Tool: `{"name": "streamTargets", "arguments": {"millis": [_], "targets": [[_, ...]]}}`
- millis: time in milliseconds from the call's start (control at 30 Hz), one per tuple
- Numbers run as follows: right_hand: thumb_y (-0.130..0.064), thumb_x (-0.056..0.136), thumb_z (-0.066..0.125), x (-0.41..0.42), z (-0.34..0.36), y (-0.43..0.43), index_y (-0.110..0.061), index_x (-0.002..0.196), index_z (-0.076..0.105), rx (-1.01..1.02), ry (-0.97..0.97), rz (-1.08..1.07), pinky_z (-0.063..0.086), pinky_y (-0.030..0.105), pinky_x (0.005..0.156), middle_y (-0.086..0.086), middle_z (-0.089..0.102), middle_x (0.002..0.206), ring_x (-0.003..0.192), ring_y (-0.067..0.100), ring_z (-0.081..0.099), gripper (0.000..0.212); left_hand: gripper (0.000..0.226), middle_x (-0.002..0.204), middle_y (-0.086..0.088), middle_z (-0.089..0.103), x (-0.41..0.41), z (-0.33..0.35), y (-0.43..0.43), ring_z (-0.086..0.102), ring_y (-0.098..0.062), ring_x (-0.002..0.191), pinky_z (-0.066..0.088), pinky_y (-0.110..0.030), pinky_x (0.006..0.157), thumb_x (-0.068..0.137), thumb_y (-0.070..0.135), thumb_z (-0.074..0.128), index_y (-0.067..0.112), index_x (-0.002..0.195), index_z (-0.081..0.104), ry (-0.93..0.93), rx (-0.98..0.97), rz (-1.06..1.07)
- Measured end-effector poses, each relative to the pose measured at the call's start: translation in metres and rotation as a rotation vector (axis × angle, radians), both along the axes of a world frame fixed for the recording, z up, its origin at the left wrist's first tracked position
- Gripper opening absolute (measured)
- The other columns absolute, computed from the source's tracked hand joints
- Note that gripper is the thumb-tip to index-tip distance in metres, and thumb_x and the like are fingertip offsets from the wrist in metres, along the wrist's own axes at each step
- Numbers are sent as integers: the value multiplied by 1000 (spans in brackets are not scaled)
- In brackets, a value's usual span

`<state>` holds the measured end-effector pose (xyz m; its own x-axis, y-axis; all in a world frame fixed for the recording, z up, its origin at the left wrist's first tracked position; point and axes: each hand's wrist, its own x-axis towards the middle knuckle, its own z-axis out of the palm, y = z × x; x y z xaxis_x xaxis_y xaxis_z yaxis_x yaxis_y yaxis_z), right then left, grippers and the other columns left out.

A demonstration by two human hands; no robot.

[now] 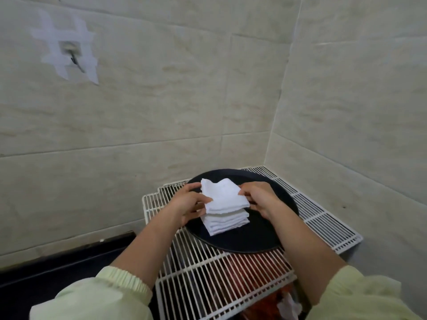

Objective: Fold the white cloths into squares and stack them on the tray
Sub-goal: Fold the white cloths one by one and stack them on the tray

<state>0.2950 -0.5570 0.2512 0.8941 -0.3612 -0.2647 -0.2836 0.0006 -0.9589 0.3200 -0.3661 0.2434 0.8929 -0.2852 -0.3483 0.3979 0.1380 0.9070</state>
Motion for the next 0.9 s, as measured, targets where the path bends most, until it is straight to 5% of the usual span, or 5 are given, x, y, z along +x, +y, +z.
{"name": "streamTargets", "arguments": {"millis": [300,433,567,767,900], "targets": [[6,77,65,10,-25,-11,-15,75,69,-136,-3,73,47,27,66,12,69,93,83,21,63,22,59,118,-15,63,-2,-20,-3,63,-23,89,57,-27,58,76,-12,69,18,125,54,62,-11,73],[6,76,66,11,-30,-16,-11,73,68,-141,-22,46,45,24,58,8,68,81,73,17,61,17,57,118,-15,63,-10,-20,-6,64,-24,89,59,-28,62,75,-11,70,16,122,53,46,5,77],[0,76,71,9,-34,-17,-12,78,69,-255,-25,69,55,36,80,6,70,92,90,21,65,13,53,116,-17,64,-14,-23,-5,65,-29,100,59,-27,57,75,-10,72,15,118,53,48,46,133],[-7,79,70,1,-14,-7,-12,93,67,-510,-206,4,45,25,79,3,70,97,93,18,64,15,43,98,-15,69,-22,-18,5,64,-21,76,58,-33,67,80,-3,72,10,116,53,-31,88,203],[-11,83,69,-10,-2,29,-12,98,68,-567,-318,171,45,23,79,0,69,96,91,14,63,15,30,82,-10,63,-31,-16,28,59,-17,67,53,-29,63,84,5,70,9,110,56,-181,243,289]]}}
